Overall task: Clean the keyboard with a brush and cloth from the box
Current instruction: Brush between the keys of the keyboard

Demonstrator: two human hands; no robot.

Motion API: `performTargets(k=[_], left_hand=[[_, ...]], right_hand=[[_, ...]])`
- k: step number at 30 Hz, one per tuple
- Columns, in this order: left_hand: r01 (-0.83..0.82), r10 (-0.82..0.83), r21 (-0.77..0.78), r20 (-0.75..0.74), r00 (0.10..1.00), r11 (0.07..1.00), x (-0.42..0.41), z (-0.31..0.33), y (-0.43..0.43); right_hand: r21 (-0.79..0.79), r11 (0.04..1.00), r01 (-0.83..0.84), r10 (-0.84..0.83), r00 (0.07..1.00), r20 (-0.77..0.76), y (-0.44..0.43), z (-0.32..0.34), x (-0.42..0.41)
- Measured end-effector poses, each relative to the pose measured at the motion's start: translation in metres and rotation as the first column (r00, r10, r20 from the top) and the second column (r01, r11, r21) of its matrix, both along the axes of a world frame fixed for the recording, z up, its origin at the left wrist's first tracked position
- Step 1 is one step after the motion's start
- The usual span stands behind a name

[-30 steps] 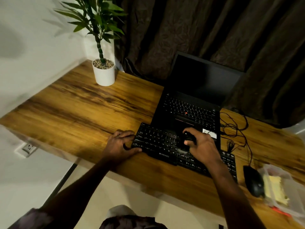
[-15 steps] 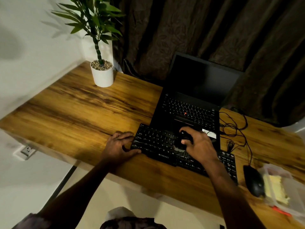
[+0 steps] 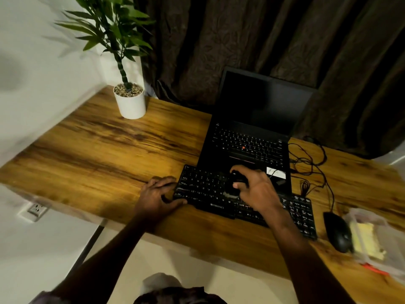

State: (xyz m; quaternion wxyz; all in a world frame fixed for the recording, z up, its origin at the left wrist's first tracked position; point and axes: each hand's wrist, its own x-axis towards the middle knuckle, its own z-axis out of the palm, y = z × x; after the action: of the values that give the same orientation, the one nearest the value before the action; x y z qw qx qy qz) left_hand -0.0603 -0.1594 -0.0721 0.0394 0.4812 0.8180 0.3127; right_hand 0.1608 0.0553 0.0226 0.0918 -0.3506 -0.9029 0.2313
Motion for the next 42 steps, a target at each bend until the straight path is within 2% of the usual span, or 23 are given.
performTargets(k=[4,9,13,17,19,22,24,28,32,35,38,42], left_hand=[[-0.002,0.002,0.017,0.005,1.000,1.000,0.000,0.000,0.000],[0.017,-0.016,0.060,-0.019,1.000,0.998,0.000,0.000,-0.001],[0.005,-0.006,0.070,0.016,1.000,0.998,0.000,-0.003,0.000],[-0.006,0.006,0.000,0.034,0.999,1.000,-0.002,-0.005,0.000],[-0.004,0.009,-0.065,0.074,0.997,0.998,0.000,-0.002,-0.001],[-0.010,0.024,-0.126,0.109,0.994,0.992,0.000,-0.004,-0.002],[-0.012,0.023,-0.144,0.079,0.997,0.990,-0.002,-0.006,-0.002],[0.026,-0.024,-0.095,0.023,0.999,0.995,-0.004,-0.005,0.000],[0.066,-0.064,-0.078,0.032,0.997,0.995,-0.005,-0.009,-0.004],[0.058,-0.058,-0.044,-0.001,0.998,0.997,-0.005,-0.011,-0.002],[0.048,-0.049,-0.011,-0.052,0.997,0.999,-0.005,-0.013,0.001],[0.063,-0.060,0.037,-0.062,0.996,0.997,-0.005,-0.013,0.000]], right_hand=[[0.010,1.000,-0.010,0.010,1.000,-0.024,-0.009,0.004,-0.006],[-0.105,0.992,-0.072,0.062,0.994,-0.093,-0.035,0.005,-0.043],[-0.086,0.993,-0.078,0.069,0.992,-0.102,-0.028,0.010,-0.038],[-0.017,1.000,-0.019,0.018,0.999,-0.044,-0.016,0.010,-0.015],[-0.033,0.999,0.014,-0.015,1.000,-0.017,-0.019,0.009,-0.016],[-0.073,0.997,0.007,-0.010,0.999,-0.037,-0.034,0.005,-0.036],[-0.083,0.996,-0.008,0.003,0.998,-0.067,-0.045,0.003,-0.051],[-0.116,0.993,-0.031,0.019,0.995,-0.097,-0.051,0.006,-0.063],[-0.070,0.995,0.069,-0.071,0.997,-0.018,-0.040,0.005,-0.043],[-0.038,0.993,0.111,-0.113,0.993,-0.033,-0.038,0.003,-0.033],[-0.006,0.995,0.098,-0.098,0.992,-0.078,-0.049,-0.002,-0.050],[-0.043,0.999,0.021,-0.026,0.991,-0.131,-0.067,-0.006,-0.082]])
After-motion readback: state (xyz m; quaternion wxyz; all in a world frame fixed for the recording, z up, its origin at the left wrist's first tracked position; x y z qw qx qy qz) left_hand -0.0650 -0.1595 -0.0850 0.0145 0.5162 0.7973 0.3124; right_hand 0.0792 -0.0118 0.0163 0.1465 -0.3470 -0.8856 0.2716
